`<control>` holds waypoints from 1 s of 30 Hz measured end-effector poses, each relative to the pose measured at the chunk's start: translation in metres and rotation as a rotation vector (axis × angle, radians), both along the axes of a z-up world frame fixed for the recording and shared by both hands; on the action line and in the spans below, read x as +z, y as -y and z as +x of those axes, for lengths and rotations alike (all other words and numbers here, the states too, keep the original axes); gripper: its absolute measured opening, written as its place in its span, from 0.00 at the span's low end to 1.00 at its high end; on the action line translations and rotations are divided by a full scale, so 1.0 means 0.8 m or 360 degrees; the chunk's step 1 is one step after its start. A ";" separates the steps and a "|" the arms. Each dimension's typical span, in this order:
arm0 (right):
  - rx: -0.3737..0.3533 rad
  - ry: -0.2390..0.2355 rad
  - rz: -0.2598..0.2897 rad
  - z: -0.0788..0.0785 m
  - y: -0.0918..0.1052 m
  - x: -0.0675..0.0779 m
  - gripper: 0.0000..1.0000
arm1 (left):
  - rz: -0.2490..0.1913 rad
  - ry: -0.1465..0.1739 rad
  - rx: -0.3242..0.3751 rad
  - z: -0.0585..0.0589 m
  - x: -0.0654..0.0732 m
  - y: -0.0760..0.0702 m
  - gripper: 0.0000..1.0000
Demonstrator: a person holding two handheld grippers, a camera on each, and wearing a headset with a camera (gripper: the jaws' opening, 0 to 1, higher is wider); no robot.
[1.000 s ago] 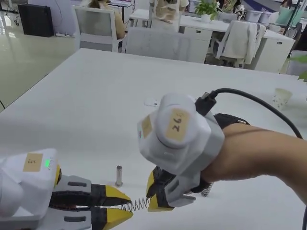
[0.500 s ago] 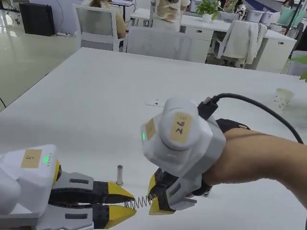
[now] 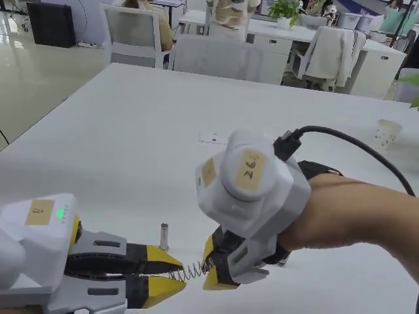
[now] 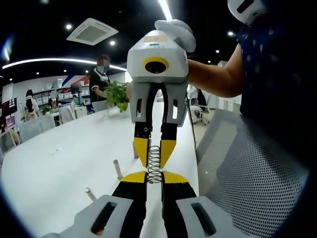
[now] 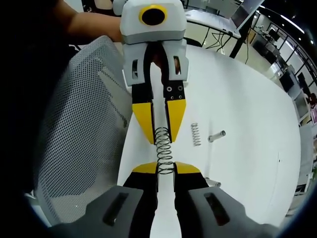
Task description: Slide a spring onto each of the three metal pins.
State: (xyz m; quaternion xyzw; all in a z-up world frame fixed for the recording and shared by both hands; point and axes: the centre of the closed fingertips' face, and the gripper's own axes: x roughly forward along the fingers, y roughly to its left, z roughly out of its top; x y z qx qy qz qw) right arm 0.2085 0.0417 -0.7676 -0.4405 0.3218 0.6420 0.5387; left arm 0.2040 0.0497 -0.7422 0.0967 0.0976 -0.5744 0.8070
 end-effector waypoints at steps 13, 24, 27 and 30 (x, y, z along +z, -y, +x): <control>0.0048 -0.0001 0.0070 -0.013 -0.020 0.019 0.09 | 0.0038 -0.0019 -0.0036 -0.002 -0.008 0.008 0.02; 0.0078 -0.0006 0.0054 -0.018 -0.027 0.020 0.08 | 0.0035 -0.0036 -0.0043 -0.003 -0.010 0.009 0.02; 0.0083 -0.0001 0.0049 -0.018 -0.027 0.020 0.08 | 0.0033 -0.0043 -0.0044 -0.002 -0.010 0.010 0.02; 0.0084 -0.0002 0.0044 -0.018 -0.027 0.019 0.08 | 0.0033 -0.0047 -0.0047 -0.002 -0.011 0.010 0.02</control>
